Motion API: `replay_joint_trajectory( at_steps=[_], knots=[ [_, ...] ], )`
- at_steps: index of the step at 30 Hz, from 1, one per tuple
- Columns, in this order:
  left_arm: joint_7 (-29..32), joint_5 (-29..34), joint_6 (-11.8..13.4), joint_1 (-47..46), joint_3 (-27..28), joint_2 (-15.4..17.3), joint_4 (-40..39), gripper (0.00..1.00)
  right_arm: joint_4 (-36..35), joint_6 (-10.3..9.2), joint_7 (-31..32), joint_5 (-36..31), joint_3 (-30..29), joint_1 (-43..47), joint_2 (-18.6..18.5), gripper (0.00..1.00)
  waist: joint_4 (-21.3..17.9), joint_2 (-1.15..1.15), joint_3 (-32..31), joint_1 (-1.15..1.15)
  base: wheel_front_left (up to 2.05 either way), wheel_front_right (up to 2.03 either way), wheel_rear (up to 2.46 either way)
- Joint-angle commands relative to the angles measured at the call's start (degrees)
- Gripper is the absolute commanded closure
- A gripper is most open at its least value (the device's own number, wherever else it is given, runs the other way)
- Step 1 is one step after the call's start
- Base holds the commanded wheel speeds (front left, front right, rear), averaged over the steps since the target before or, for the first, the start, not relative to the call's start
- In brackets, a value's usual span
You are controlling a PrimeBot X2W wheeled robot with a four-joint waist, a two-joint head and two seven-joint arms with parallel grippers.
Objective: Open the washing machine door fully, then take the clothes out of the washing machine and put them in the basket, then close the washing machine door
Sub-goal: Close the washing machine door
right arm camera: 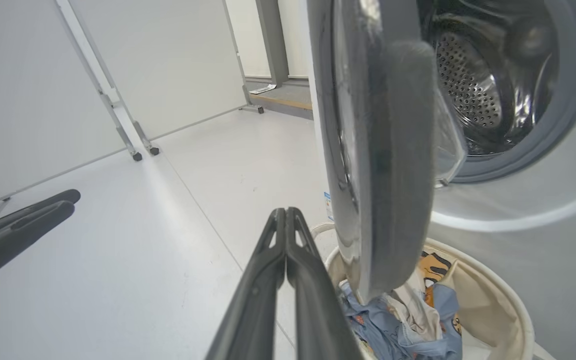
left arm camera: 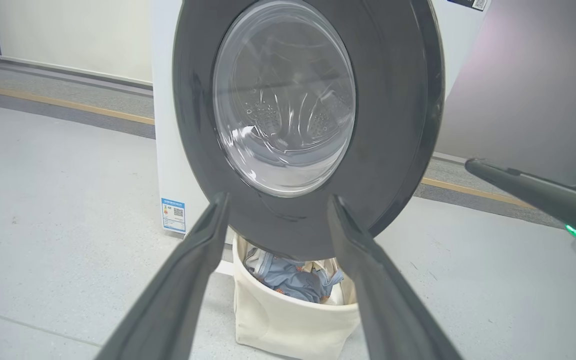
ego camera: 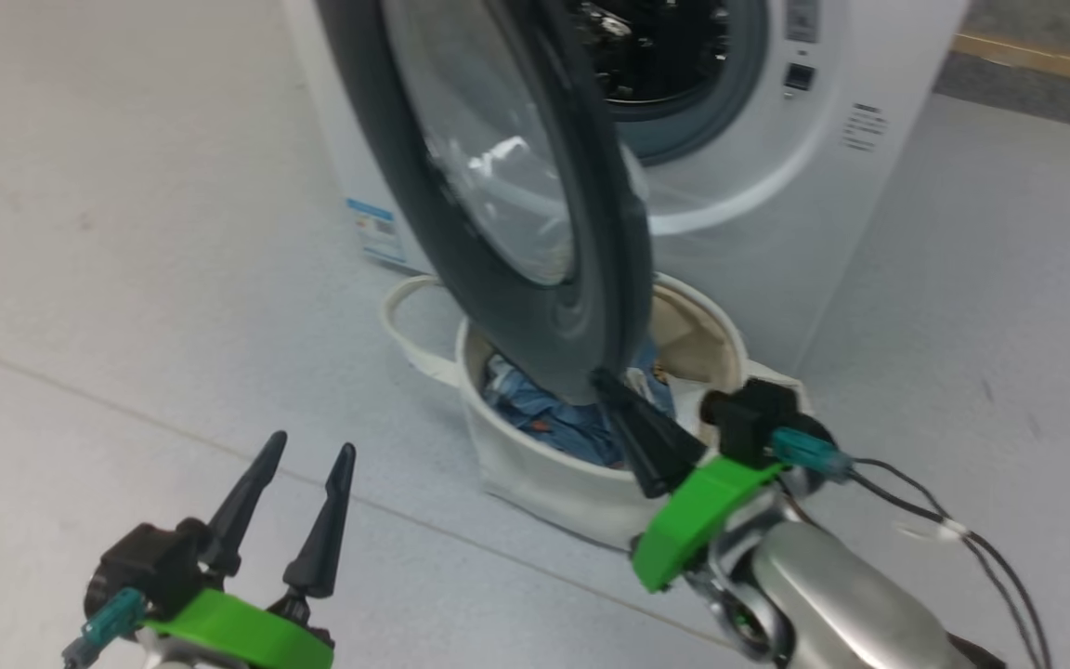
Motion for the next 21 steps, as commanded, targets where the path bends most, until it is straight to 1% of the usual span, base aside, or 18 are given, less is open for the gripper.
replay_joint_trajectory(
  at_steps=[1,6,8,13,14,16,21],
  knots=[
    [-0.47,-0.2,-0.08,-2.91,1.79,0.7,-1.59,0.0,0.34,0.42,-0.37,1.04,1.67,-3.41,2.0,1.0,2.35,0.0,0.16,0.0,0.0,0.0,0.0],
    [-0.47,-0.34,-0.3,-3.6,1.22,0.3,-0.91,0.0,7.97,0.42,-1.9,3.81,5.12,-8.33,3.89,1.0,4.65,0.0,0.94,0.0,0.0,0.0,0.0],
    [-0.48,-0.33,-0.29,-3.86,1.13,0.17,-0.78,0.0,11.67,0.42,-2.6,4.29,5.46,-10.36,4.33,1.0,5.31,0.0,1.33,0.0,0.0,0.0,0.0],
    [-0.53,-0.4,-0.22,-3.97,1.08,-0.08,-0.69,0.0,20.52,0.42,-4.62,3.07,3.05,-14.42,5.69,1.0,5.97,0.0,2.26,0.0,0.0,0.0,0.0],
    [-0.53,-0.4,-0.22,-3.97,1.08,-0.08,-0.69,0.0,20.52,0.42,-4.62,3.07,3.05,-14.42,5.69,1.0,5.97,0.0,2.26,0.0,0.0,0.0,0.0],
    [-0.55,-0.4,-0.22,-4.0,1.01,-0.24,-0.7,0.0,23.22,0.42,-5.29,2.3,1.68,-15.59,6.14,1.0,6.02,0.0,2.78,0.0,0.0,0.0,0.0],
    [-0.61,-0.4,-0.27,-4.26,0.96,-0.73,-0.92,0.0,29.1,0.42,-6.36,-0.09,-2.98,-18.01,6.83,1.0,5.95,0.0,4.42,0.0,0.0,0.0,0.0]
  ],
)
